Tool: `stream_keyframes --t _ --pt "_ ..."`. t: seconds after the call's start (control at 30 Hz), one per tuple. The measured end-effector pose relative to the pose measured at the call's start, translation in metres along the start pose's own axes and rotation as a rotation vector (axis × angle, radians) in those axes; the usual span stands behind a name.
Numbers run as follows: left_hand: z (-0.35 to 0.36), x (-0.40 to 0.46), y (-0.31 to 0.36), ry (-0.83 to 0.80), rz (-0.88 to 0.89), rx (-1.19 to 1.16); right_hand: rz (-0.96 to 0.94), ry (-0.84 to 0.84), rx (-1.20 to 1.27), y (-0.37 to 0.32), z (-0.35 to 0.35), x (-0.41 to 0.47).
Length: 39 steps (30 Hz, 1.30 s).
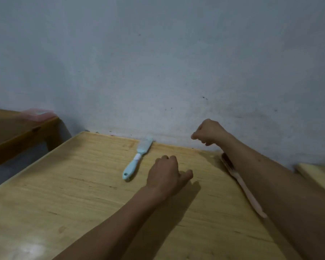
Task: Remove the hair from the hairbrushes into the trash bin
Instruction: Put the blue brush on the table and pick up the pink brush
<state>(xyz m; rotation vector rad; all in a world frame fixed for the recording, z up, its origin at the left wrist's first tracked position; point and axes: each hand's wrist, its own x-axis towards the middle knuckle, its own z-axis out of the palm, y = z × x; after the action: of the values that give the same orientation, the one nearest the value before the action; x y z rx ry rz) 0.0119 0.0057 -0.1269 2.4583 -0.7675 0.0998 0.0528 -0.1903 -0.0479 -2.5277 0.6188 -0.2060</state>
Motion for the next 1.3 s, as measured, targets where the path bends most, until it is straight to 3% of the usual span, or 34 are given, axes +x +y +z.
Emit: stream_keyframes --t 0.17,0.3,0.5,0.63,0.73,0.97,1.3 --pt "0.042 -0.001 0.073 -0.189 0.009 -0.069 0.121 -0.038 -0.177 0.06 -0.044 -0.019" --pt "0.072 -0.005 0.119 -0.264 0.05 -0.131 0.232 -0.108 -0.135 0.094 -0.04 -0.038" --pt "0.092 -0.013 0.144 -0.229 0.035 -0.109 0.22 -0.124 -0.041 0.101 -0.017 -0.05" --pt "0.075 -0.012 0.132 -0.204 -0.033 -0.298 0.217 -0.118 0.061 0.086 -0.021 -0.051" --pt "0.053 -0.01 0.119 -0.222 -0.18 -0.508 0.202 -0.144 0.139 0.063 -0.023 -0.056" --pt "0.015 -0.022 0.065 -0.213 -0.409 -0.912 0.107 -0.191 0.143 -0.013 -0.012 -0.084" --pt "-0.071 -0.07 -0.029 0.021 -0.444 -1.036 -0.168 -0.373 0.145 -0.115 0.023 -0.123"
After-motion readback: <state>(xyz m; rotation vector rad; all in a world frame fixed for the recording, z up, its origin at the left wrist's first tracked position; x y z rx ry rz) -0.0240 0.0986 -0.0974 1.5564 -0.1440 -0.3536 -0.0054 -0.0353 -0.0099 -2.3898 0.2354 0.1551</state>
